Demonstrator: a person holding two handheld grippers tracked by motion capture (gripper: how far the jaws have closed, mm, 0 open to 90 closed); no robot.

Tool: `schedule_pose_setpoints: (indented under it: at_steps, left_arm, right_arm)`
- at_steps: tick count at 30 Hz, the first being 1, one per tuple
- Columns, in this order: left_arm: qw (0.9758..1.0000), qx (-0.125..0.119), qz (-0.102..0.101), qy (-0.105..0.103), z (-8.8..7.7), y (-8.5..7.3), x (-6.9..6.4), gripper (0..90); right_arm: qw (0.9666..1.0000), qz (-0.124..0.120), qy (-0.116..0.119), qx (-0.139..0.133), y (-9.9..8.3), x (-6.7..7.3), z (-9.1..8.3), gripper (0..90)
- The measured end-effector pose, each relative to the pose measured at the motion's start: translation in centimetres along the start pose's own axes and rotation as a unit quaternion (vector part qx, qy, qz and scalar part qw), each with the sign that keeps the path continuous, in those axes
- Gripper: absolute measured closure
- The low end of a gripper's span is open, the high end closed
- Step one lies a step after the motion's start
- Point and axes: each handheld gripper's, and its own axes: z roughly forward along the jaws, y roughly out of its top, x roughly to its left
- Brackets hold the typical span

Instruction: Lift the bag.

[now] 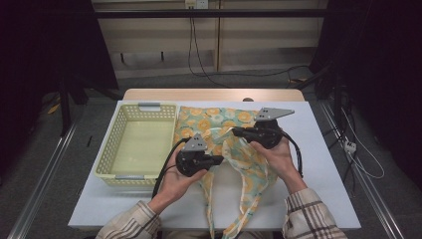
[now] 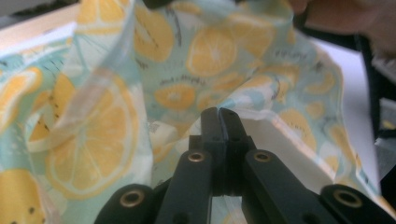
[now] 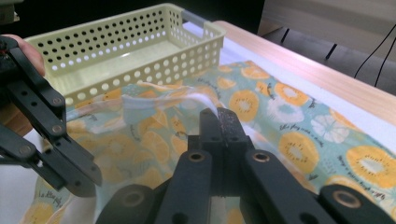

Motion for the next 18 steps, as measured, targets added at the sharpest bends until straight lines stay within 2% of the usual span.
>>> schedule_pose_setpoints:
  at_steps: [9, 18]
  left_arm:
    - [0.9986, -0.052, -0.003, 0.005, -2.0, 2.7, 0.0, 90.0]
    - [0.9951, -0.098, 0.005, 0.007, -3.9, 5.3, 0.2, 90.0]
  right_arm:
    - [0.9998, -0.006, -0.001, -0.021, 1.5, -0.3, -0.5, 90.0]
    - [0.9989, -0.003, -0.016, -0.044, 3.6, -1.4, -1.4, 90.0]
